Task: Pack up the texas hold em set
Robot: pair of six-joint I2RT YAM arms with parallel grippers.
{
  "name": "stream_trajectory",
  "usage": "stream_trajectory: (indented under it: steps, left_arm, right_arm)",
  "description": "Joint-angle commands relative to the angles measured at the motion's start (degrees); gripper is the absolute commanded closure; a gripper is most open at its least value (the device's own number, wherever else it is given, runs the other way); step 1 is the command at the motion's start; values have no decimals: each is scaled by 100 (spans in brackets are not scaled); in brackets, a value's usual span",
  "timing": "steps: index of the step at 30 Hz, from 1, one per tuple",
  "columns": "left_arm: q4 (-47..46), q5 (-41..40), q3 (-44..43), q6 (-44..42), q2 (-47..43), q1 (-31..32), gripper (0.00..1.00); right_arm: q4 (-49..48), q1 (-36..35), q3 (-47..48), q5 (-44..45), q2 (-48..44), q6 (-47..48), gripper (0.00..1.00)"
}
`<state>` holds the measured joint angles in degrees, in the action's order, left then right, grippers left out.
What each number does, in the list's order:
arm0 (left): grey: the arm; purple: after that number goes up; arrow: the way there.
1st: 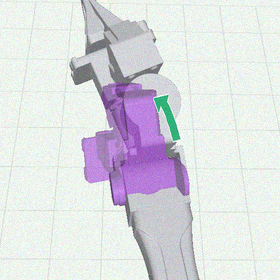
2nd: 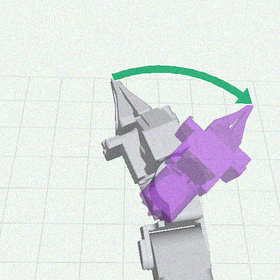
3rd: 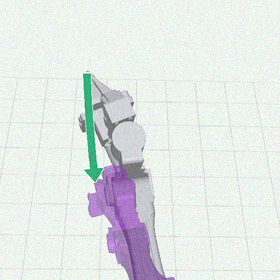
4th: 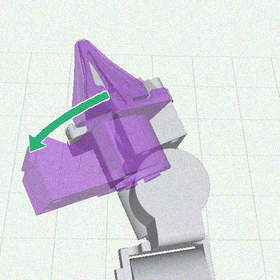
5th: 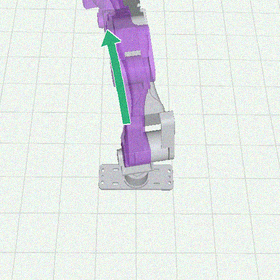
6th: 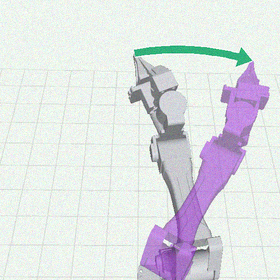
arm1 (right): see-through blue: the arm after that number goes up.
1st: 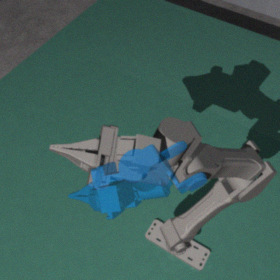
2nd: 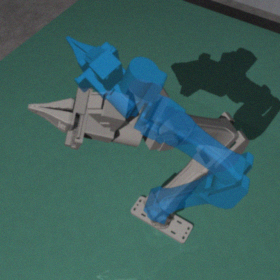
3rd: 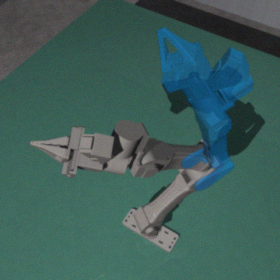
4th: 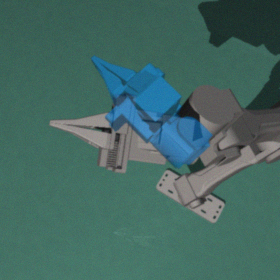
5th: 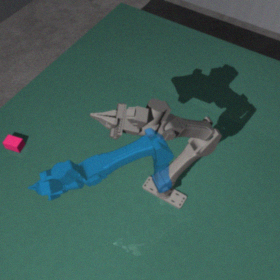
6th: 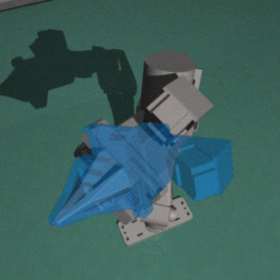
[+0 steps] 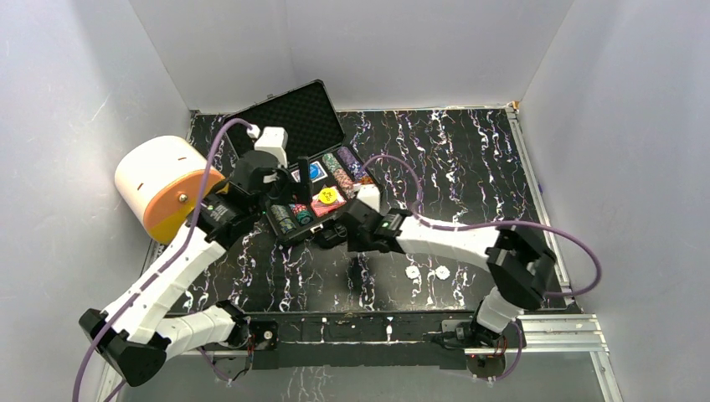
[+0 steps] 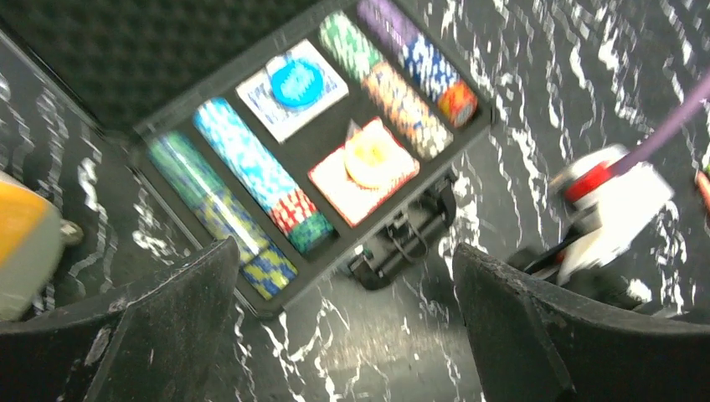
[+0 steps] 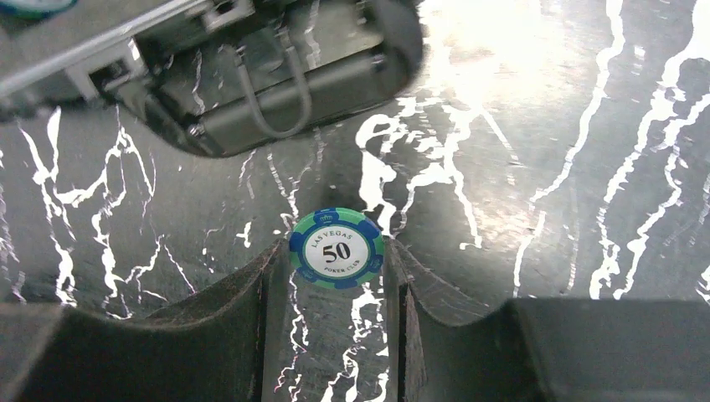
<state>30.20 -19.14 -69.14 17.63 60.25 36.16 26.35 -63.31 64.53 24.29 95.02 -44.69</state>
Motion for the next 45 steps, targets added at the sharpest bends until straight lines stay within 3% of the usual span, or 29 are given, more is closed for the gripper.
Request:
stream_trajectory:
  steps: [1,11,23,31,45]
  left_arm:
    - [-205,688,634,651,51,-13,2]
    - [-2522,3264,2517,1346,13,15,2]
    - [-3574,3476,3172,1552,264,276,14]
    - [-4605,3524,3448,2180,384,325,37]
    - [-4949,3074,3439,2314,518,339,86]
  right_arm:
    - [-614,451,-572,-147,-771,-760,55]
    - [-1334,1364,-1220,-1340,-1745,-1877,54]
    - [-1853,1545,-1339,-1797,-2118,-2791,54]
    - [-2133,1550,-1330,-2243,-2033,-3011,54]
    - [-2239,1558,-1322,-2586,-1898,-3108,54]
